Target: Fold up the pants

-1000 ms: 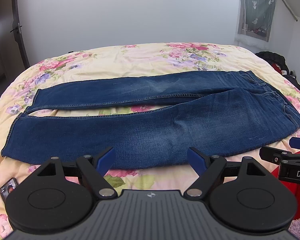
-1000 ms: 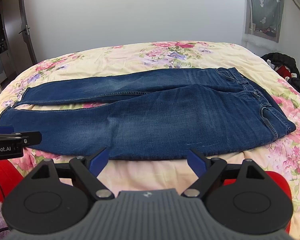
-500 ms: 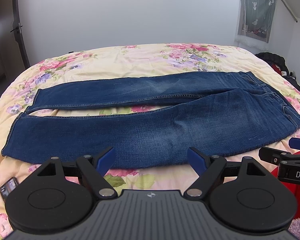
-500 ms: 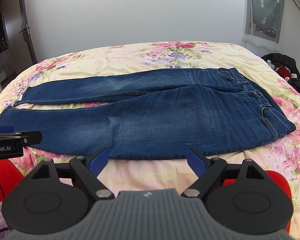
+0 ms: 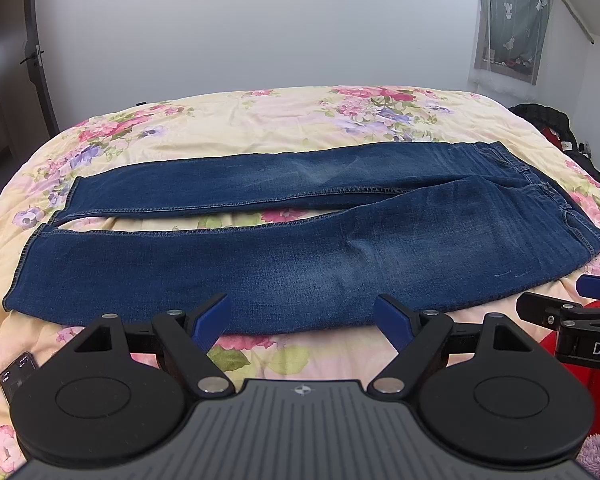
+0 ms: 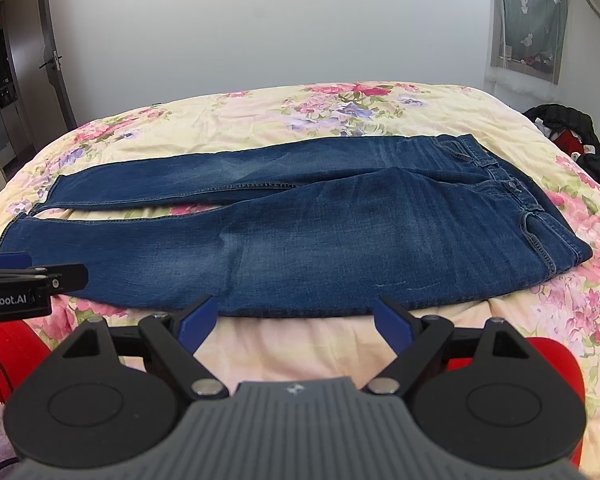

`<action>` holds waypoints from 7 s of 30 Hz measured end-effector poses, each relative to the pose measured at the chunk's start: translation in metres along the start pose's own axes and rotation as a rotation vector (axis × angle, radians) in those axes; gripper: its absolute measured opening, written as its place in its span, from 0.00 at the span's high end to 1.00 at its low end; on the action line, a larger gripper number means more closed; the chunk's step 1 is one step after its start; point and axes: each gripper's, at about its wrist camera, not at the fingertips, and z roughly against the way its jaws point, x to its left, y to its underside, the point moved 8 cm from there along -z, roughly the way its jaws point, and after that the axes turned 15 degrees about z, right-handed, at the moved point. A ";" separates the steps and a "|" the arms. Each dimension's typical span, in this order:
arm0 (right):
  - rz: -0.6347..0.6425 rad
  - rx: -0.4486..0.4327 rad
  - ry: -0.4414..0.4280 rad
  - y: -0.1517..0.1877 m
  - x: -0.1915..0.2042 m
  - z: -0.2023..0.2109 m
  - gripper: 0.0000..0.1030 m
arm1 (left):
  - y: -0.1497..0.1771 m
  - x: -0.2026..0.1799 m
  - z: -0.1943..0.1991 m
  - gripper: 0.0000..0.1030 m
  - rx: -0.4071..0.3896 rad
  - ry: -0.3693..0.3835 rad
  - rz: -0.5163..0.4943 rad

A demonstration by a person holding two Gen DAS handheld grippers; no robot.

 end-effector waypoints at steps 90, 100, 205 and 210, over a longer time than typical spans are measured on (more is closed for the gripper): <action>0.886 0.197 -0.042 0.077 -0.230 -0.138 0.54 | -0.120 0.168 -0.089 0.96 0.195 -0.341 -0.328; 0.972 0.225 0.032 0.074 -0.225 -0.151 0.93 | -0.127 0.165 -0.081 0.97 0.149 -0.313 -0.288; 0.651 0.294 0.377 -0.133 -0.154 -0.374 0.33 | -0.237 0.390 -0.235 0.60 0.094 -0.276 0.188; 0.633 0.282 0.392 -0.132 -0.154 -0.368 0.33 | -0.206 0.401 -0.236 0.50 0.159 -0.192 0.388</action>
